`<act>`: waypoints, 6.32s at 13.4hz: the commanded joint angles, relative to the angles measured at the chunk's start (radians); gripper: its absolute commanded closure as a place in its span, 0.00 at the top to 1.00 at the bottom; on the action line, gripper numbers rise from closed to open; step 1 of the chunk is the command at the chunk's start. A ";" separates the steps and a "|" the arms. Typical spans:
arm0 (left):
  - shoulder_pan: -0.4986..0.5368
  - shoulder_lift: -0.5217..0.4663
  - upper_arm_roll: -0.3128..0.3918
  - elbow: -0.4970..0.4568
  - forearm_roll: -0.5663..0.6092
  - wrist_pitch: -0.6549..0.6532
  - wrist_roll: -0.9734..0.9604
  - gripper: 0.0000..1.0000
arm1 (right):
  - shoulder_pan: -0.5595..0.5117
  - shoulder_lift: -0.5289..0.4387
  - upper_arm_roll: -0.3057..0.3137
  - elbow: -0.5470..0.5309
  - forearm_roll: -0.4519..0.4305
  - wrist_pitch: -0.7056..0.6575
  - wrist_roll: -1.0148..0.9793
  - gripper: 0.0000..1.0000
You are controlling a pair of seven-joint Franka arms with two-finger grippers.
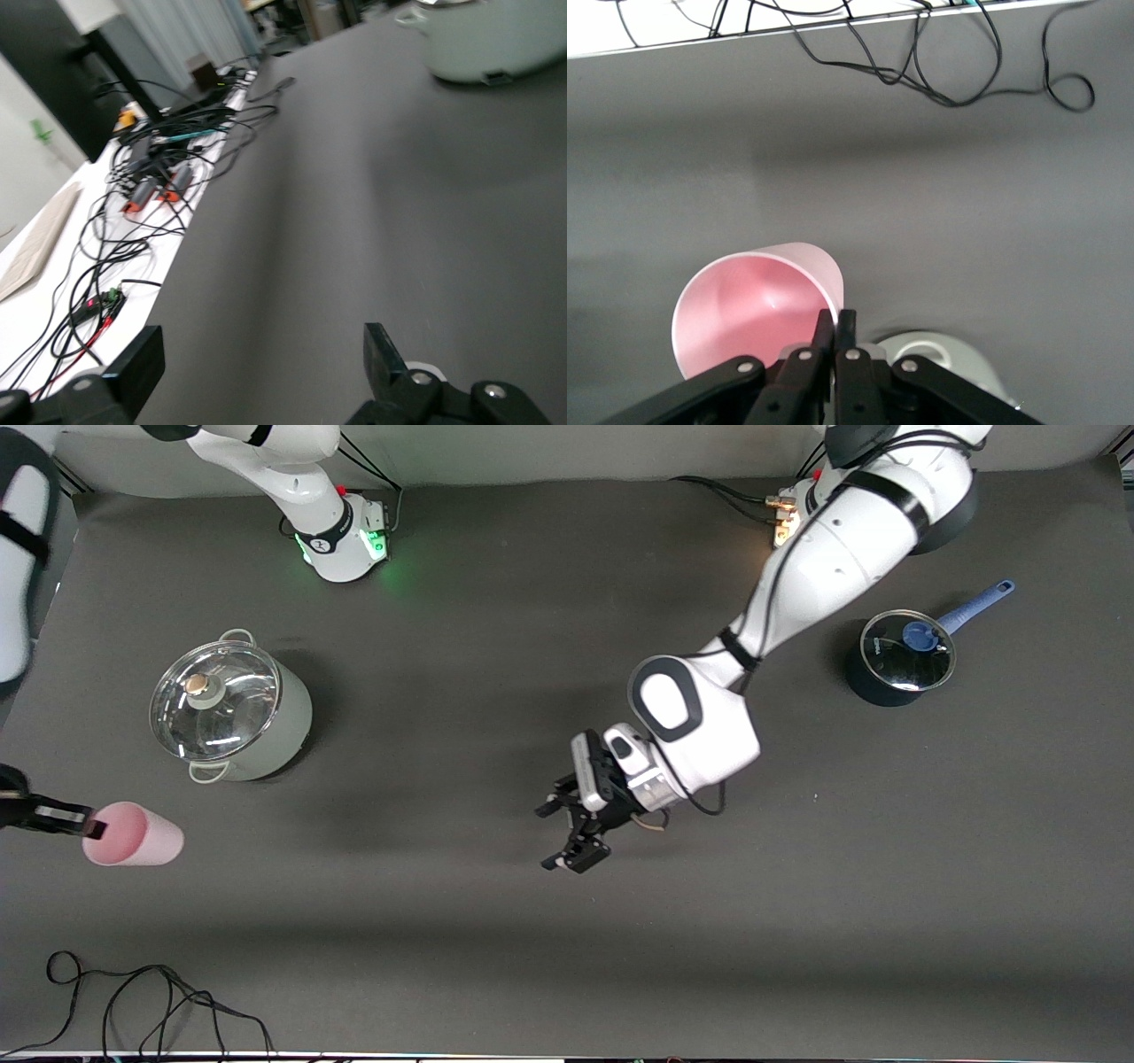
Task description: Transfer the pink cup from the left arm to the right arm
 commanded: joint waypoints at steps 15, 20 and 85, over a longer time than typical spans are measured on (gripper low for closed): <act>-0.026 -0.515 0.410 0.138 1.106 -1.676 -1.203 1.00 | 0.003 0.303 0.013 -0.241 0.010 0.533 -0.273 0.00; -0.015 -0.562 0.415 0.140 1.152 -1.692 -1.908 1.00 | 0.000 0.319 0.013 -0.241 0.010 0.552 -0.274 0.08; 0.078 -0.837 0.695 -0.208 0.997 -1.320 -2.197 1.00 | 0.071 -0.430 0.019 -0.459 -0.053 -0.019 -0.082 1.00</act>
